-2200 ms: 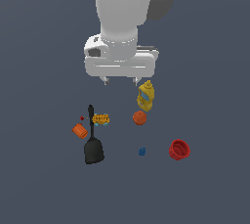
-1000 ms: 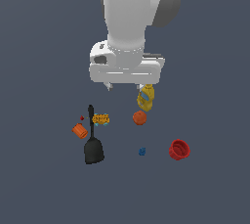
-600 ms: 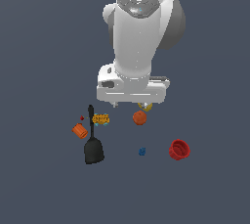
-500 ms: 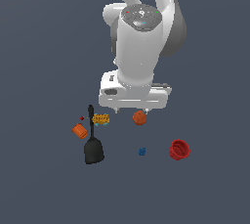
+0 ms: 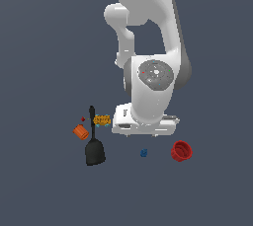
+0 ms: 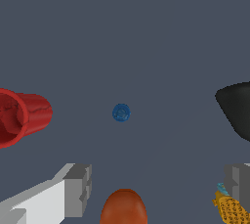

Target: Pick up a designated object from a clutter of objects.

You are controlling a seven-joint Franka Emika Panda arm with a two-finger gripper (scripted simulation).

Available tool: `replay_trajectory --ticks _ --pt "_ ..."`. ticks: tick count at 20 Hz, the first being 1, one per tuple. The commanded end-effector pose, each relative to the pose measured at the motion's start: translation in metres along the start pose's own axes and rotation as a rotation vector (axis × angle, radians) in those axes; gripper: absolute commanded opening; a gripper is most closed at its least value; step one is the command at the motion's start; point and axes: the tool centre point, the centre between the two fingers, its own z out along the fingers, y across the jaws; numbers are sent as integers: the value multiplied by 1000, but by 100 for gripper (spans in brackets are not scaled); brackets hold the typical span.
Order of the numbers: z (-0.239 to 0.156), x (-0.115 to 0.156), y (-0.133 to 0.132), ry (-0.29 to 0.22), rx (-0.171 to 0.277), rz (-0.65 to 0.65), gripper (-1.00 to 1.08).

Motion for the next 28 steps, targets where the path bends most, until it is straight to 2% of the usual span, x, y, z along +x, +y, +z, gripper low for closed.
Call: replay_trajectory --ticks 1,11,20,28 --pt "19 8 -7 1 3 0 100" --pt "63 22 -24 -1 10 -1 100" --pt "73 22 -25 -2 11 -1 100" --pt "111 21 -26 -1 11 -1 100"
